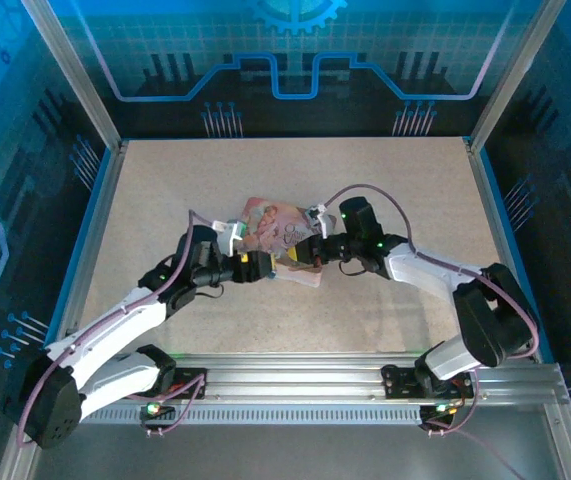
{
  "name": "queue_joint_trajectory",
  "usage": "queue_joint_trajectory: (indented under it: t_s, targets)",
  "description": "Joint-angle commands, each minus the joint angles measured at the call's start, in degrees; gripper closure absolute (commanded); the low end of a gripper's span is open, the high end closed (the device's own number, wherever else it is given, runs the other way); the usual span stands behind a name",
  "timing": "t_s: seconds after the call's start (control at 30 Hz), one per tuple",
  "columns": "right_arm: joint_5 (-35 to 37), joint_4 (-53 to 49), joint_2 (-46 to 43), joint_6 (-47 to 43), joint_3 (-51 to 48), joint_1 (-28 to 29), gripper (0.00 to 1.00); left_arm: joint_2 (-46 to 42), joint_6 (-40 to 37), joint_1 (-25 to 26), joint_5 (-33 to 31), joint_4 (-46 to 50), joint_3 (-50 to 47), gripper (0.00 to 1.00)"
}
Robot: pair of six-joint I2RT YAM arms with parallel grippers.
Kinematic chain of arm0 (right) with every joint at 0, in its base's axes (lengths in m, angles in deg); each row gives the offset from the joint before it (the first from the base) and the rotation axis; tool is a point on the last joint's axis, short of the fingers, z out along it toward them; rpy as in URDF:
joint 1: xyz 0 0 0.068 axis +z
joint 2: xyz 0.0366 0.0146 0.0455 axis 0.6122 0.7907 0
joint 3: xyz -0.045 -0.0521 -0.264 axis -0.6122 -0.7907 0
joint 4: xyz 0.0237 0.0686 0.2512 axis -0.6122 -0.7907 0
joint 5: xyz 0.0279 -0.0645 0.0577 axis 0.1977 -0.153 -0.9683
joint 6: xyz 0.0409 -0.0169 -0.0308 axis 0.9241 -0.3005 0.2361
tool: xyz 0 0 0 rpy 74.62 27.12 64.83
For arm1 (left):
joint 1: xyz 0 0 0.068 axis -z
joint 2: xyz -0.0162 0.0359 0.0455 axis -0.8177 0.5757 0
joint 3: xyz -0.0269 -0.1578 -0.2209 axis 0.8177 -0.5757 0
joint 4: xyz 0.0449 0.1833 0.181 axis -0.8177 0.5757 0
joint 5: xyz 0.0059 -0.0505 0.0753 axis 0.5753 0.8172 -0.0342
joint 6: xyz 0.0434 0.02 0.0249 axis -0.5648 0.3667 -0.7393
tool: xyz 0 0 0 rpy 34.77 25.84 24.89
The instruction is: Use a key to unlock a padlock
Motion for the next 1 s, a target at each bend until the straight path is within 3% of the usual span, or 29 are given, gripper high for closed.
queue_joint_trajectory:
  t_s: [0.0,0.97]
  targets:
    - [2.59,-2.77,1.77,0.19,1.87,0.57,0.98,0.44,0.42,0.74,-2.59,-2.43,-2.10,0.24]
    - [8.61,-10.13,6.93,1.38,1.10,-0.92,0.97,15.60,-3.82,4.26,-10.07,-25.36,-9.33,0.29]
